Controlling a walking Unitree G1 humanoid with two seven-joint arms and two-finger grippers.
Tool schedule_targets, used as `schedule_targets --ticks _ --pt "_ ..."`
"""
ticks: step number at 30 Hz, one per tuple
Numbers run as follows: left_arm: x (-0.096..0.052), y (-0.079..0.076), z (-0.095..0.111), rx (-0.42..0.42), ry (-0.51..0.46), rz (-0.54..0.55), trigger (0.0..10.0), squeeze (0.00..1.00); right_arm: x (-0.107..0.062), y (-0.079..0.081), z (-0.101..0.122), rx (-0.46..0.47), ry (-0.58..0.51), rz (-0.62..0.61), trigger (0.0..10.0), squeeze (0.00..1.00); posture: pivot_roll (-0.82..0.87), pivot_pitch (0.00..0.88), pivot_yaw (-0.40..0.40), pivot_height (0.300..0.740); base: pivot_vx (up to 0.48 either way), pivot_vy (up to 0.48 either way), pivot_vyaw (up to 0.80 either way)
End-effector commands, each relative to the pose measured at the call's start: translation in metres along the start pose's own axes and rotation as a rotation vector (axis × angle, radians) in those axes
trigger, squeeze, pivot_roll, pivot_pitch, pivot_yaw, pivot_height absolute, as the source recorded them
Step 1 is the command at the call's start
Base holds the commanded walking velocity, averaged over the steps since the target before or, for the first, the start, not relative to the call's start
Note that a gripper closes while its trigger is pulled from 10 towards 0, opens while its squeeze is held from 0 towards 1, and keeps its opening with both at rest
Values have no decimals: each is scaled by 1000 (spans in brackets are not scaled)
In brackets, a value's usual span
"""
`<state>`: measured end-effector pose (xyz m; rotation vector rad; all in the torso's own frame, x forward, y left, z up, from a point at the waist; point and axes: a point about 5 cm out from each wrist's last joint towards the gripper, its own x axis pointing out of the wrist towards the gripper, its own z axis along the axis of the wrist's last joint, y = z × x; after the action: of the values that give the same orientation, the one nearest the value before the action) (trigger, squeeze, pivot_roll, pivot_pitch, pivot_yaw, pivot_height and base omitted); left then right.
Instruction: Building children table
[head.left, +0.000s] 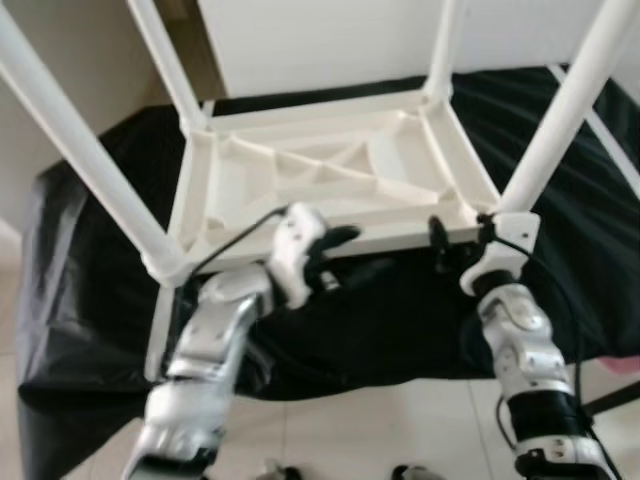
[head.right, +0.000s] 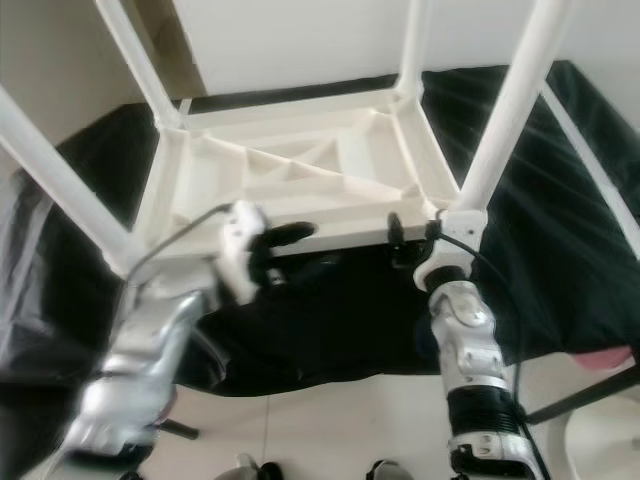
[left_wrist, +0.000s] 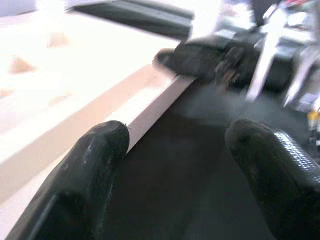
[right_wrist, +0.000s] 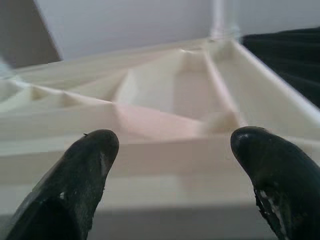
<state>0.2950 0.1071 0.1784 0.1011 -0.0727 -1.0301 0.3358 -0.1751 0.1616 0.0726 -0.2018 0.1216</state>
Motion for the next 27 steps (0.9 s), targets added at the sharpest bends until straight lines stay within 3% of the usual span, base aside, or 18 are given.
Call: schedule_targets --ticks 1,3,5,8,9,11,16,18,20,22,25,27 --pt "-19 0 -5 31 65 -38 10000 0 4 6 -6 -4 24 21 10000 0 25 67 15 740 0 0 0" --pt "-41 4 -13 42 138 1 10000 0 10 -1 -5 -7 30 8 10000 0 35 65 1 740 0 0 0" --pt "-41 4 -13 42 138 1 10000 0 10 -1 -5 -7 30 8 10000 0 35 65 1 740 0 0 0" --pt "-67 5 -18 47 202 18 10000 0 19 -18 2 -23 38 1 10000 0 40 59 -18 740 0 0 0" --pt "-67 5 -18 47 202 18 10000 0 19 -18 2 -23 38 1 10000 0 40 59 -18 740 0 0 0" --pt "-84 4 -23 50 262 29 10000 0 25 -33 9 -54 30 -28 10000 0 39 57 -21 740 0 0 0" --pt "-105 12 -29 33 352 104 10000 0 29 -52 17 -87 17 -101 10000 0 38 55 -26 740 0 0 0" --pt "-119 22 -33 34 408 185 10000 0 28 -61 20 -92 9 -139 10000 0 41 57 -26 740 0 0 0" --pt "-123 25 -34 35 421 204 10000 0 28 -64 20 -92 7 -148 10000 0 41 57 -26 740 0 0 0" --pt "-146 46 -42 27 532 363 10000 0 24 -75 22 -105 4 -184 10000 0 42 62 -21 740 0 0 0" --pt "-157 56 -45 30 575 437 10000 0 22 -81 22 -113 5 -200 10000 0 42 62 -21 740 0 0 0" --pt "-177 78 -42 34 608 605 10000 0 17 -93 22 -127 9 -237 10000 0 40 64 -13 740 0 0 0"
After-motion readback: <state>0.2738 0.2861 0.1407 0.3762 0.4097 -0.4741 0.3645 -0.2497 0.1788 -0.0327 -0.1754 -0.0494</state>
